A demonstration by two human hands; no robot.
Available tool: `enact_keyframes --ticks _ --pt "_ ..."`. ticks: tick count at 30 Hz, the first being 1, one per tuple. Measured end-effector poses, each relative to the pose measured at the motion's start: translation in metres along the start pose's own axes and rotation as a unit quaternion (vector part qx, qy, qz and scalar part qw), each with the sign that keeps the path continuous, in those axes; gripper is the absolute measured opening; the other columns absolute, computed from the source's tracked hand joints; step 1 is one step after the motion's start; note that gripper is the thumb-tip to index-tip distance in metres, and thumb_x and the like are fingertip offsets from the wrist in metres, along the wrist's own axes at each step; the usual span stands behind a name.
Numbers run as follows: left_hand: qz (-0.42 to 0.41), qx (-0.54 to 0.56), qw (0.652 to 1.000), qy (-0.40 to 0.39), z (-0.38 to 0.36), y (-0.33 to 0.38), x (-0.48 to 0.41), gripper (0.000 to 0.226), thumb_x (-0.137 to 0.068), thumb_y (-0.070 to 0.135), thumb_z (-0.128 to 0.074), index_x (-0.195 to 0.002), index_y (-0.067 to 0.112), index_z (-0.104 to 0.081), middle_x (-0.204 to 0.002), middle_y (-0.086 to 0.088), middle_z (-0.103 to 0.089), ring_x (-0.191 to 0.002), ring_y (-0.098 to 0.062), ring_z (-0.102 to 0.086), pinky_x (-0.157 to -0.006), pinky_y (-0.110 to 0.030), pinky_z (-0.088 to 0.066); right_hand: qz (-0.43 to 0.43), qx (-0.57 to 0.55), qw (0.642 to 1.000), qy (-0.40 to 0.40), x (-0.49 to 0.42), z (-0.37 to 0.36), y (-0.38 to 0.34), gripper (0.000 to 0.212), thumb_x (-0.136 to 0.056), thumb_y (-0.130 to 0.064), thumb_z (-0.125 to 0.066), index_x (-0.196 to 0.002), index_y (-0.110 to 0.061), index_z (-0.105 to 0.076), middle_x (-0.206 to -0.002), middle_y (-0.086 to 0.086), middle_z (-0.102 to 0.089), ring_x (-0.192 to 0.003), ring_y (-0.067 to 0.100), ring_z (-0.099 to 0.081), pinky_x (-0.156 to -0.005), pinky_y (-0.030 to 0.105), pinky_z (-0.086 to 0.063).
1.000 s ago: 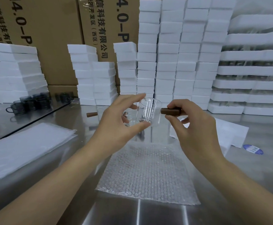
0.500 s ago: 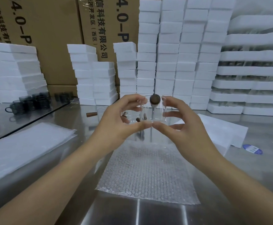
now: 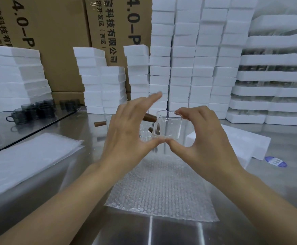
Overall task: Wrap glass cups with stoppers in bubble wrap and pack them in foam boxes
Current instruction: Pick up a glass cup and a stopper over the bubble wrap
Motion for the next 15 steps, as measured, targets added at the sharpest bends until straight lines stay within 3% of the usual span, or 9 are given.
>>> enact_keyframes --ticks 3,6,10,13,15 --pt "-0.036 -0.041 0.998 -0.011 0.001 0.004 -0.001 0.079 -0.085 0.062 -0.076 -0.156 0.038 -0.051 -0.145 0.016 -0.059 -0.133 -0.015 -0.05 -0.108 -0.043 -0.043 0.031 0.011 0.999 0.016 0.0 0.001 -0.006 0.068 -0.081 -0.05 -0.075 -0.143 -0.028 -0.057 -0.122 -0.01 -0.051 -0.116 0.01 -0.048 -0.095 0.026 -0.042" --pt "0.003 -0.015 1.0 -0.022 0.002 0.003 -0.001 0.073 -0.082 0.067 -0.075 -0.148 0.04 -0.059 -0.133 0.023 -0.066 -0.127 -0.011 -0.053 -0.105 -0.042 -0.042 0.032 -0.017 0.999 0.017 0.0 0.001 -0.006 0.071 -0.084 -0.05 -0.074 -0.148 -0.028 -0.052 -0.127 -0.011 -0.051 -0.121 0.011 -0.049 -0.103 0.026 -0.042" --pt "0.108 0.112 0.987 -0.03 0.003 -0.004 -0.002 0.069 -0.073 0.063 -0.088 -0.134 0.054 -0.056 -0.13 0.032 -0.065 -0.133 -0.001 -0.054 -0.102 -0.027 -0.041 -0.029 -0.059 0.998 -0.021 0.001 -0.001 0.005 0.079 -0.083 -0.06 -0.067 -0.153 -0.033 -0.043 -0.139 -0.018 -0.049 -0.132 0.006 -0.045 -0.111 0.028 -0.037" --pt "0.161 0.22 0.961 -0.052 0.002 -0.008 -0.005 0.069 -0.071 0.043 -0.098 -0.127 0.043 -0.057 -0.133 0.03 -0.069 -0.128 0.012 -0.058 -0.095 -0.019 -0.039 -0.054 -0.1 0.992 -0.049 0.003 -0.005 0.01 0.072 -0.086 -0.055 -0.069 -0.151 -0.036 -0.044 -0.142 -0.021 -0.048 -0.137 0.003 -0.041 -0.115 0.032 -0.038" --pt "0.19 0.258 0.944 -0.076 0.0 -0.007 -0.006 0.068 -0.069 0.041 -0.096 -0.124 0.037 -0.057 -0.127 0.034 -0.071 -0.117 0.017 -0.061 -0.093 -0.025 -0.042 -0.056 -0.126 0.989 -0.05 0.003 -0.007 0.009 0.066 -0.088 -0.047 -0.074 -0.148 -0.038 -0.047 -0.142 -0.022 -0.05 -0.138 0.002 -0.043 -0.115 0.033 -0.04"
Point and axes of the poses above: each hand's wrist, its own x-axis away from the middle knuckle, its own z-axis out of the back of the hand, y = z × x, the point moved 4 cm from there along -x, towards the middle knuckle
